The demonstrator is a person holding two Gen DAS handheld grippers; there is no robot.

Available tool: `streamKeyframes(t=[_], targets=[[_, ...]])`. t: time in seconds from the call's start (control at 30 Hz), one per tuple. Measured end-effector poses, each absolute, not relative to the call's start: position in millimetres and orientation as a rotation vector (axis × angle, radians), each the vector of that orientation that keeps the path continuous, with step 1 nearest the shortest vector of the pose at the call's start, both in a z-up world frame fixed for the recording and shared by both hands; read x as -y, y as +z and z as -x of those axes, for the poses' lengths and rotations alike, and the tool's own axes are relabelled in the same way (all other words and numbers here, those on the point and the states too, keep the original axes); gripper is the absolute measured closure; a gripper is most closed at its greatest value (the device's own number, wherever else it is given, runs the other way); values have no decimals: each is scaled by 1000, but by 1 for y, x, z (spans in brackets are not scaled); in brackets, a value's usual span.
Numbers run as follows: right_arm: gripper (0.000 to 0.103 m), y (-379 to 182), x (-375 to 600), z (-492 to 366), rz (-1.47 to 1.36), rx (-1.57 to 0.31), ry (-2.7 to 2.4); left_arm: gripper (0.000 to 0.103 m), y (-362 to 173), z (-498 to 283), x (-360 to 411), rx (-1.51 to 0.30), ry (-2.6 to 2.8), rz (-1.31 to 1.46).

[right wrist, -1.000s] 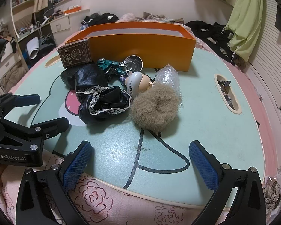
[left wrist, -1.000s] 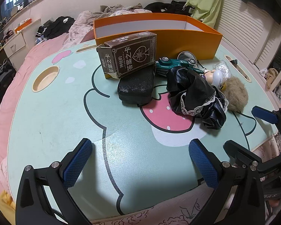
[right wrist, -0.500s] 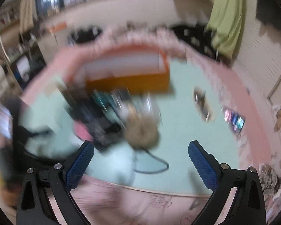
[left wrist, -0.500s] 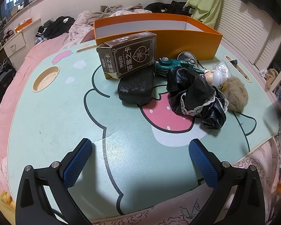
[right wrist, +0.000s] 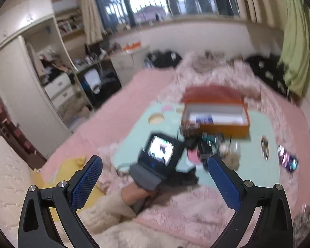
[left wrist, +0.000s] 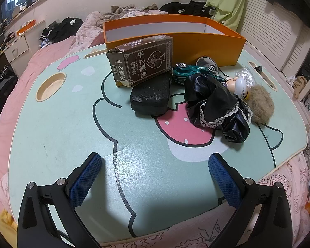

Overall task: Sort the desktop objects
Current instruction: 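Grasp the brown pompom with the right gripper while the left gripper grasps the brown carton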

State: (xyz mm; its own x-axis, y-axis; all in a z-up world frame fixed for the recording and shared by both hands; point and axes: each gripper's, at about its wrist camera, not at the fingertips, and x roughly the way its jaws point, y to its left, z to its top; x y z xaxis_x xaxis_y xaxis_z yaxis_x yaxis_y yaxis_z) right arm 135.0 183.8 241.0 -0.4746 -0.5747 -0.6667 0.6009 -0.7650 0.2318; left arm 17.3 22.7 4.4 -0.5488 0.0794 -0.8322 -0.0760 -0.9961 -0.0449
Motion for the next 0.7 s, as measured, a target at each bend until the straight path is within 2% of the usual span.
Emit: streamKeyframes(t=[0.13, 0.37, 0.6, 0.67, 0.7], targets=[[1, 229, -180, -138, -1029, -84, -2231, 0, 5, -17, -23, 5, 2690, 1446], [1, 218, -206, -127, -927, 18, -2372, 0, 5, -17, -21, 16, 2698, 1449], [1, 167, -293, -33, -813, 197, -2687, 0, 5, -18, -20, 24, 2706, 1448], [7, 127, -315, 5, -933, 253, -2717, 0, 5, -18, -20, 25, 2707, 1446], [17, 108, -318, 18, -1003, 287, -2687, 0, 5, -18, -20, 26, 2707, 1445]])
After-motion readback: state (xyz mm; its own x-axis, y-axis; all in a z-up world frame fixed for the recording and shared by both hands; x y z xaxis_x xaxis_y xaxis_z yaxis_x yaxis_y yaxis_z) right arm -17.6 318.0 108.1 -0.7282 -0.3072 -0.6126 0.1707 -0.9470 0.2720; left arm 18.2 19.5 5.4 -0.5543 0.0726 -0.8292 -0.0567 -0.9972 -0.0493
